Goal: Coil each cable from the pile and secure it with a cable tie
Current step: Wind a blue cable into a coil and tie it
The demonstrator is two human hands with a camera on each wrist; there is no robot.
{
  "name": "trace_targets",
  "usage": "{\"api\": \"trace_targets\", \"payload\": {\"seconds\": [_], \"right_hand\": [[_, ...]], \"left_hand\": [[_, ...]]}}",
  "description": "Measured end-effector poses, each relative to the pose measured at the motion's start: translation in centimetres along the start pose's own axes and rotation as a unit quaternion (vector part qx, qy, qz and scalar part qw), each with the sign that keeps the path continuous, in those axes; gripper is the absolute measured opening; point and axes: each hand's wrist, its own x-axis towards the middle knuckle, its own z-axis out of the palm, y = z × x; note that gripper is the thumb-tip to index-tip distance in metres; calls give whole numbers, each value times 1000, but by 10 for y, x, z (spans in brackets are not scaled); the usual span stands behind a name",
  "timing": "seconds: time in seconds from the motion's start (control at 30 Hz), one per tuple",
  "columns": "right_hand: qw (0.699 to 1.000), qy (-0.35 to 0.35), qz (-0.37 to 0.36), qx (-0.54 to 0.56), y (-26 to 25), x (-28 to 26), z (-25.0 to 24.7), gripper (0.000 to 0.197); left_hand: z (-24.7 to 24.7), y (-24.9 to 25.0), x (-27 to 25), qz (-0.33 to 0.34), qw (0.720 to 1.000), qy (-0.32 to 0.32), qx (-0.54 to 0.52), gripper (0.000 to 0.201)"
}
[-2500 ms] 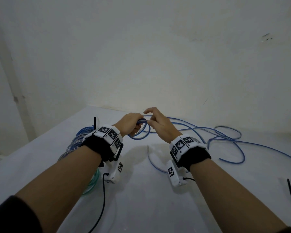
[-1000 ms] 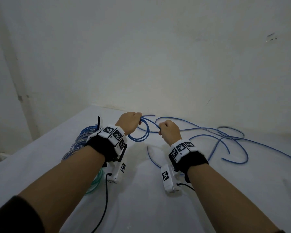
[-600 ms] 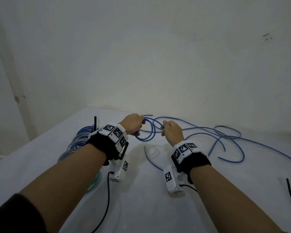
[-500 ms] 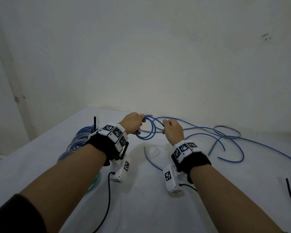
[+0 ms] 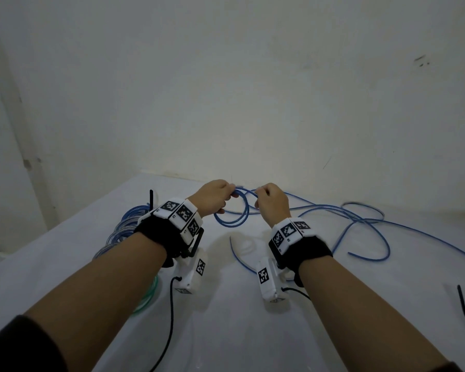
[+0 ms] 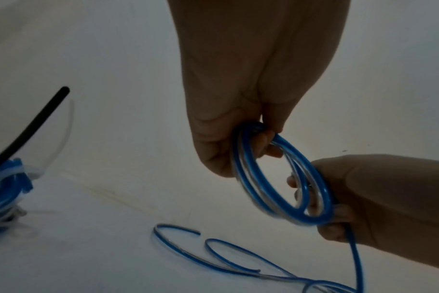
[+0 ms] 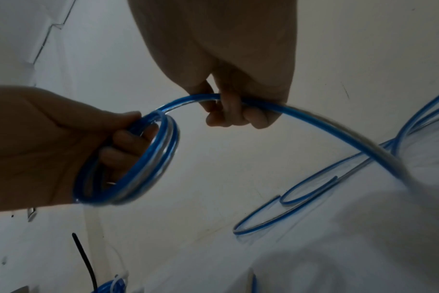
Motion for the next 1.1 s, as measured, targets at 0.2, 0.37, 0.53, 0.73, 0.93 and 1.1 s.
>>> {"api": "trace_targets", "payload": {"seconds": [0.2, 0.37, 0.53, 0.73, 0.93, 1.1], "right_hand": [[999, 24, 2, 29, -2, 6, 0, 21], [1000, 21, -7, 1, 0, 5, -1, 12], [1000, 9, -14, 3, 3, 4, 2, 14], [999, -2, -35, 26, -5, 4, 6, 25], [993, -29, -98, 62, -9, -3, 4, 38], [985, -23, -162, 49, -5, -4, -2, 7]], "left_hand": [[-8, 0, -5, -46, 985, -112, 122, 28], [-11, 3, -8, -59, 974, -150, 159, 40], [-17, 6, -10, -40, 980, -91, 174, 53], [-20, 9, -7, -35, 973, -29, 225, 46], [-22, 11, 0, -110, 958, 43, -261, 39], [-27, 15, 0, -88, 906, 65, -408, 37]]}}
